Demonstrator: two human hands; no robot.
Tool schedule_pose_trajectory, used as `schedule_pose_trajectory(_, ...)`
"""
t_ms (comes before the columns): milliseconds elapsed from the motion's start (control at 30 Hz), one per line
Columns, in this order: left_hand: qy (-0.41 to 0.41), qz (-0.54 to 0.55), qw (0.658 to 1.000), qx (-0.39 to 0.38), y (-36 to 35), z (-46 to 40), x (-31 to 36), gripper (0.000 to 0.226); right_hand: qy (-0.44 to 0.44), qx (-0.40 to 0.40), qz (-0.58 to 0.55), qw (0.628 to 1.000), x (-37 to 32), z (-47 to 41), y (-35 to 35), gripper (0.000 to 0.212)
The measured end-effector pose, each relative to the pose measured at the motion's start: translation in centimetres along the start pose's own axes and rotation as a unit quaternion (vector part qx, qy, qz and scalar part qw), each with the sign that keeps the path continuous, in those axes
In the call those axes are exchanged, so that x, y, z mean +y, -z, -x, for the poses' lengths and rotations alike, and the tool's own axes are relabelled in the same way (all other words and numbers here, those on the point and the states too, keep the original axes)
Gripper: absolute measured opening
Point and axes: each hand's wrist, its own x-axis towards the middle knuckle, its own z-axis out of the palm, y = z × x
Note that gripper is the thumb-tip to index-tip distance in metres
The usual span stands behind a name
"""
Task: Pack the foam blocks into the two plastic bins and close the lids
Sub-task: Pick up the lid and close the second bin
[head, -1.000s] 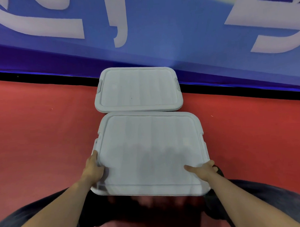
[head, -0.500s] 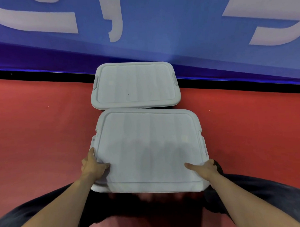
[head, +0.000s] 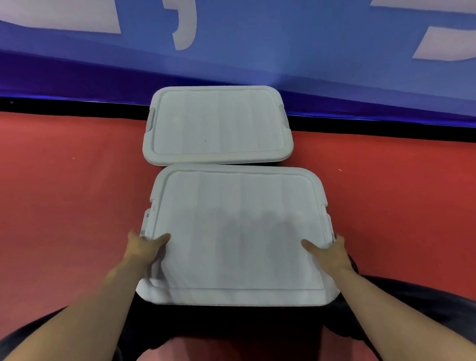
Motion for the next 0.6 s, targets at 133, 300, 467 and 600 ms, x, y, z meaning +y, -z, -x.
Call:
schedule_pose_trajectory(133,0.027,-0.008,1.000,0.010,0.8,-0.6,0.4,0.104,-0.027,0.006,0.035,0.999,-1.2,0.0,0.5,0.124)
schedule_pose_trajectory(300,0.058,0.064,0.996,-0.022,1.1,-0.2,0.5,0.071,-0.040,0.011,0.043,0.998,-1.6,-0.1,0.6,0.124)
schedule_pose_trajectory(467,-0.027,-0.020,0.999,0.042,0.4,0.6,0.4,0.084,-0.017,0.064,0.065,0.996,-1.4,0.6,0.1,0.134)
schedule_pose_trajectory(600,-0.091,-0.032,0.995,0.027,0.0,1.2,0.1,0.065,0.017,0.068,0.114,0.991,-1.4,0.8,-0.4,0.126)
